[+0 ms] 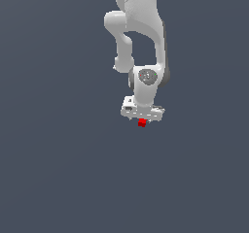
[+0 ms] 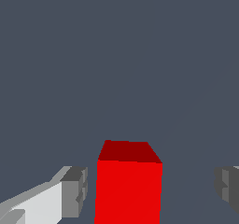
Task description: Pick up the red cube and move it to a goal position.
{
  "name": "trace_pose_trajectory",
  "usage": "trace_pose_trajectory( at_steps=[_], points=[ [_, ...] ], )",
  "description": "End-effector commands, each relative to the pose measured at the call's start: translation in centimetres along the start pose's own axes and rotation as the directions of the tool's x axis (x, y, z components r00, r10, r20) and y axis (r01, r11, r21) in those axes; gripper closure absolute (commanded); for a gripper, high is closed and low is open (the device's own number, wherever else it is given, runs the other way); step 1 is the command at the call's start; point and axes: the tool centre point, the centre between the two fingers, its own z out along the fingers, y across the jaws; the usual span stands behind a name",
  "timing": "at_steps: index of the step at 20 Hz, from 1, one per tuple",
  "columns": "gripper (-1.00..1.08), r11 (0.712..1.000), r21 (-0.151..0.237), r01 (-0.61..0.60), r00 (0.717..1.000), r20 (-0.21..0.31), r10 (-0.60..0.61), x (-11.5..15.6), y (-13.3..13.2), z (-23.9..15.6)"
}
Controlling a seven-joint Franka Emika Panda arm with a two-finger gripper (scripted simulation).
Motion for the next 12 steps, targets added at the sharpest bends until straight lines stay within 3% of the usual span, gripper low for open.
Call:
trace_pose_trajectory(
  at_steps=[1, 9, 10, 12],
  points=[
    [-0.92, 1.000, 0.000, -0.023, 1.000, -0.003, 0.023, -0.4, -0.6, 1.1],
    [-0.92, 0.999, 0.001, -0.051, 0.999, -0.005, 0.051, -0.9, -1.4, 2.6],
    [1.08, 0.999, 0.001, -0.051, 0.999, -0.005, 0.051, -0.9, -1.4, 2.6],
    [1.08, 0.999, 0.001, -0.051, 0.999, -0.005, 0.051, -0.9, -1.4, 2.6]
  ],
)
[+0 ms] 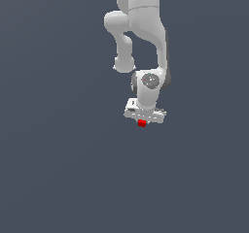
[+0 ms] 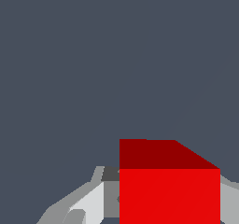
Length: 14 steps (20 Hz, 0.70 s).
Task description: Pick up the red cube and move it to a goal position.
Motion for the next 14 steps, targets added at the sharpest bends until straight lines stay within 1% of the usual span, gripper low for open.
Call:
trace_pose_trajectory(
  at_steps=[1, 9, 14],
  points=[
    [1.08, 1.000, 0.000, -0.001, 1.000, 0.000, 0.001, 0.0, 0.0, 0.0],
    [1.08, 1.000, 0.000, -0.001, 1.000, 0.000, 0.001, 0.0, 0.0, 0.0],
    [1.08, 1.000, 0.000, -0.001, 1.000, 0.000, 0.001, 0.3, 0.5, -1.0]
  ],
)
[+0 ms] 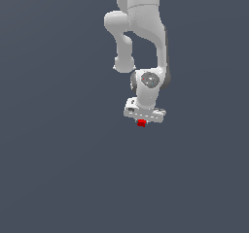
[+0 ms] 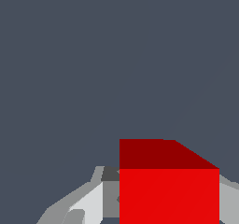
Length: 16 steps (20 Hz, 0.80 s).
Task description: Pick up the red cube and move it to a goal position.
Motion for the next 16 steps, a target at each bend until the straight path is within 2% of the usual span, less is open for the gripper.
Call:
trace_pose_trajectory(
  at_steps=[1, 8, 16],
  points=[
    [1.08, 1.000, 0.000, -0.001, 1.000, -0.001, 0.001, 0.3, 0.3, -0.8],
    [1.08, 1.000, 0.001, -0.001, 1.000, -0.002, 0.001, 1.5, 2.1, -5.0],
    [1.08, 1.000, 0.002, -0.001, 1.000, -0.001, 0.001, 3.7, 5.4, -12.7]
  ],
)
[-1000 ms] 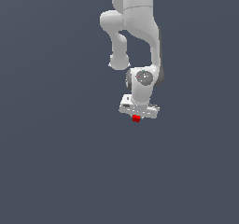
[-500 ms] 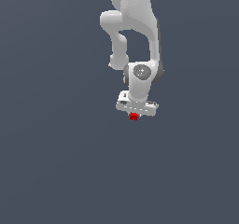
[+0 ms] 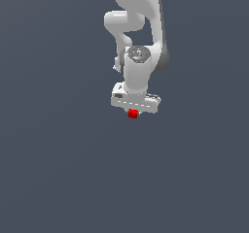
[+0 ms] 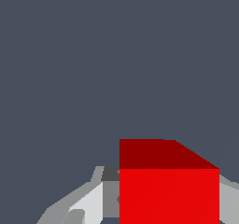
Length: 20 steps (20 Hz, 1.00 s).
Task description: Pick up the red cube and move it to a goal position.
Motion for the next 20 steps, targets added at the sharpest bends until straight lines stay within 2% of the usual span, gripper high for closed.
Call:
trace_pose_trajectory(
  at_steps=[1, 20],
  points=[
    [1.08, 1.000, 0.000, 0.000, 1.000, 0.000, 0.000, 0.8, 1.2, -2.7],
    [1.08, 1.000, 0.000, 0.000, 1.000, 0.000, 0.000, 6.7, 9.1, -21.6]
  ],
)
